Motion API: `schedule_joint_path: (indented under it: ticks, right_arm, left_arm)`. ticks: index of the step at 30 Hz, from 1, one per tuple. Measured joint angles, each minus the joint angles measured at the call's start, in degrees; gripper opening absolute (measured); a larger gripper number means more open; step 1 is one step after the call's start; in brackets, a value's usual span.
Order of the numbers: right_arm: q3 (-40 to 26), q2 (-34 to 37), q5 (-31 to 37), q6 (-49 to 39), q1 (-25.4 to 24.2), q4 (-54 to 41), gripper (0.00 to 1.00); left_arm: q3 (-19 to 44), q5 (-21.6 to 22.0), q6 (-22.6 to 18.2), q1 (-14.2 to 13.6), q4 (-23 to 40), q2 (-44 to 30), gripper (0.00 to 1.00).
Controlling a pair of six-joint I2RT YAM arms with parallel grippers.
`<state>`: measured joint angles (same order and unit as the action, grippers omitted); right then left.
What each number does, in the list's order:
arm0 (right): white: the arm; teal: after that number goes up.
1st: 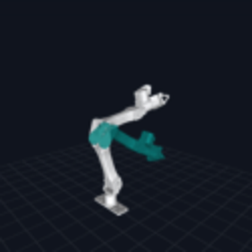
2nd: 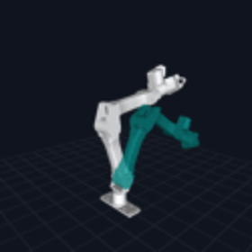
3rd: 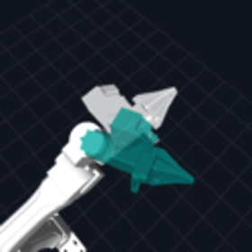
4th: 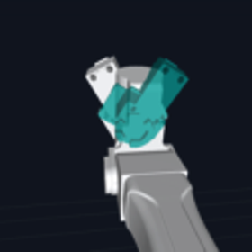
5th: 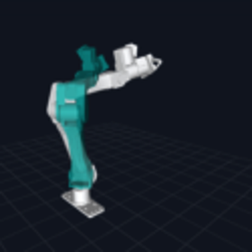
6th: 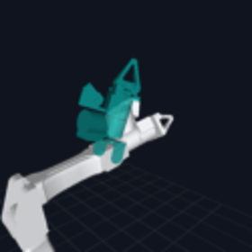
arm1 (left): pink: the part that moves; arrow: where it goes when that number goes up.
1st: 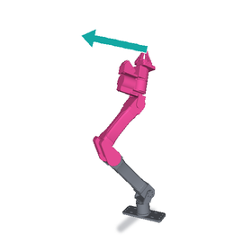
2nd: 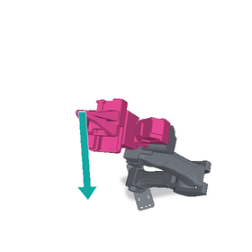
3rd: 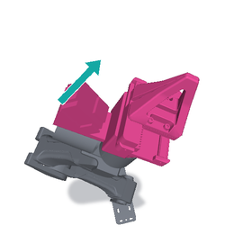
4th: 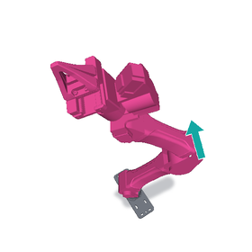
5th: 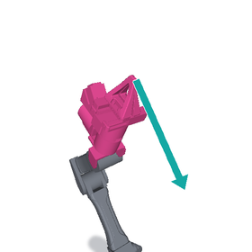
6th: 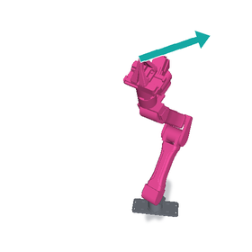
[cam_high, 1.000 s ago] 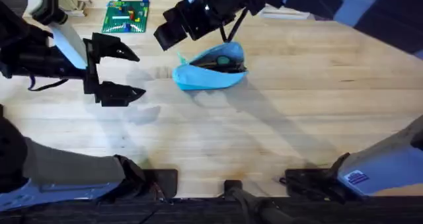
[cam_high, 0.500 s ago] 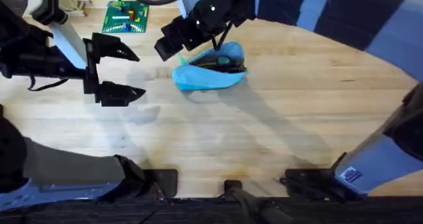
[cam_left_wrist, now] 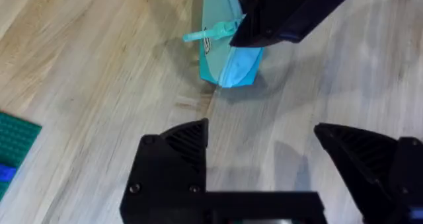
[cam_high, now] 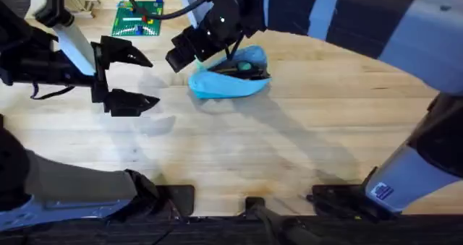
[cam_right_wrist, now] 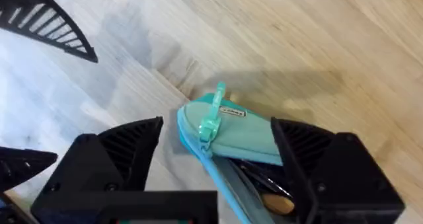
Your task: Unzip the bag, pick up the pens from the table one at a time and place them inside, then zip the bag closed.
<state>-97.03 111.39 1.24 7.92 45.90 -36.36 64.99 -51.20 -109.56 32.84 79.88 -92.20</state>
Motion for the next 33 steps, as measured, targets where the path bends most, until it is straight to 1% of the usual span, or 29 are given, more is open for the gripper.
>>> schedule_joint_path:
  ticks: [7, 17, 33]
  right_arm:
    - [0.0, 0.7, 1.0, 0.0, 1.0, 0.0, 0.994]
    - [0.0, 4.0, 1.2, 0.0, 1.2, -0.1, 0.991]
    - [0.0, 4.2, 1.4, 0.0, 1.2, -0.8, 0.984]
  left_arm:
    - [0.0, 0.0, 0.0, 0.0, 0.0, 0.0, 0.993]
    - [0.0, 0.0, 0.0, 0.0, 0.1, 0.0, 0.993]
    - [0.0, 0.0, 0.0, 0.0, 0.1, 0.0, 0.994]
